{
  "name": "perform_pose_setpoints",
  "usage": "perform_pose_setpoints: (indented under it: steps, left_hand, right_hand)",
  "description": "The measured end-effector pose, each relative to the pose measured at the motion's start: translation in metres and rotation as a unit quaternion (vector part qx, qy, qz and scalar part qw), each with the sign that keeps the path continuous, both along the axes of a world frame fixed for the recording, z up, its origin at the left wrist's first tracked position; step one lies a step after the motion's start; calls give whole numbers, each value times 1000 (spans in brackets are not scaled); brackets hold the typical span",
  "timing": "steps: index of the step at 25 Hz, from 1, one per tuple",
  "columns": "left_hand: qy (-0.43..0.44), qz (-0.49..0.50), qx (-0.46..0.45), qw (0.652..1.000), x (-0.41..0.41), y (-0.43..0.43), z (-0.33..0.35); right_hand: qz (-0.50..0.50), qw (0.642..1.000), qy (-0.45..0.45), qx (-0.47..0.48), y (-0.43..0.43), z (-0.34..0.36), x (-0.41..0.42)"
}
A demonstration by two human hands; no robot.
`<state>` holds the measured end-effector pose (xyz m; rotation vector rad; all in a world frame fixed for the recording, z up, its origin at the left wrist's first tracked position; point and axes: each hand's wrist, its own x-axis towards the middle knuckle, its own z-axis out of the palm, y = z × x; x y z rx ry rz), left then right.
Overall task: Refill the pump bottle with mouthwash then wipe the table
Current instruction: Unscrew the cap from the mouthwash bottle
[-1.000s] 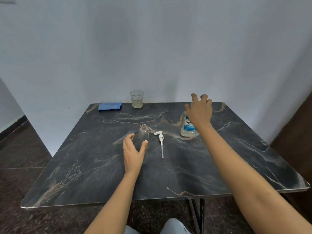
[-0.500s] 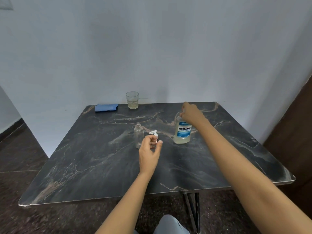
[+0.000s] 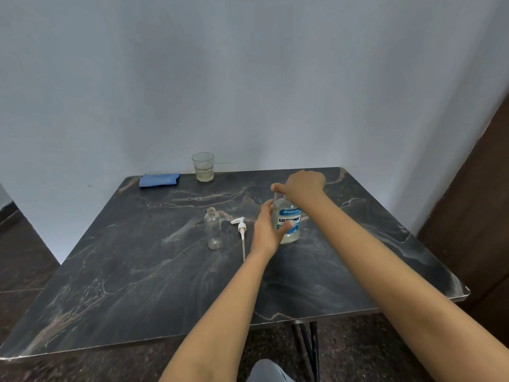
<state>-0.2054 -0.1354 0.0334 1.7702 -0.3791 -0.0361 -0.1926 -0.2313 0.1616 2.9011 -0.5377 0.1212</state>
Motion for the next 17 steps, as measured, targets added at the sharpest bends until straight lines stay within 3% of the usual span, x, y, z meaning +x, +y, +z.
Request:
perform_pose_setpoints:
  steps: [8,14,17]
  left_hand:
    - [4,-18,56,998,15,-12,1]
    - [-7,-78,88,993,26,-2,-4]
    - [-6,-89,83,993,27,-1,-3]
  right_hand:
    - [86,990,-112,-21,-16,-28,1]
    - [283,955,-73,-57,-39,-23,7]
    - [337,941,-15,-38,-53,-15,9]
